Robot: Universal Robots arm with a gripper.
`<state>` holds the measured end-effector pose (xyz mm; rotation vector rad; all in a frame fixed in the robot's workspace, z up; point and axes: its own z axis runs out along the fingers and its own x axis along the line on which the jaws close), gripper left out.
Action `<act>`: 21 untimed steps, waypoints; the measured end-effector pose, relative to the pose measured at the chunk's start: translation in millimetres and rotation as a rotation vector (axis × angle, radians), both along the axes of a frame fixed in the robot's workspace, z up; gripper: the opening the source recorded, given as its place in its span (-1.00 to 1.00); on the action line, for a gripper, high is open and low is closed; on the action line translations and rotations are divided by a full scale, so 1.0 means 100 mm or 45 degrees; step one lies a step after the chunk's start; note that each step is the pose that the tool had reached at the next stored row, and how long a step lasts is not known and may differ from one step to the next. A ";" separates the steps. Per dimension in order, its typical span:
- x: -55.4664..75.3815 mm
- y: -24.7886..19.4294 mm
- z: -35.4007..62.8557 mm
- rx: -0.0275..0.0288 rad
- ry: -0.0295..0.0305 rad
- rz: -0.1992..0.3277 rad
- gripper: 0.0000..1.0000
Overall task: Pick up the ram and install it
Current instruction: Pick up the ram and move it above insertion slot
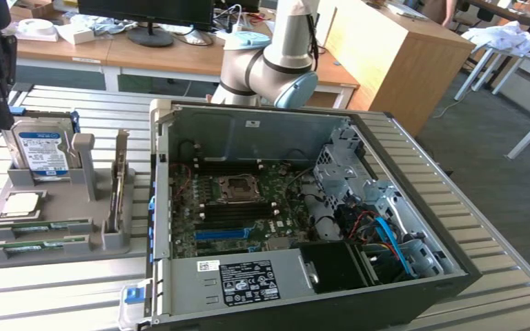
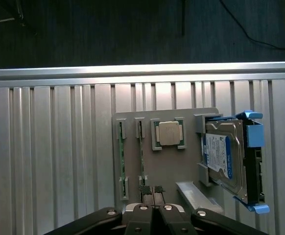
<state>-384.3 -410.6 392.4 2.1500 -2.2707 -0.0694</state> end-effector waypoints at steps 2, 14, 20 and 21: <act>0.00 0.000 0.000 0.0000 0.0000 0.000 -0.66; 0.00 0.000 -0.009 0.0001 -0.0001 0.000 -0.40; 0.00 -0.002 -0.046 0.0001 0.0000 0.000 -0.40; 0.00 -0.002 -0.054 0.0001 0.0000 0.000 -0.40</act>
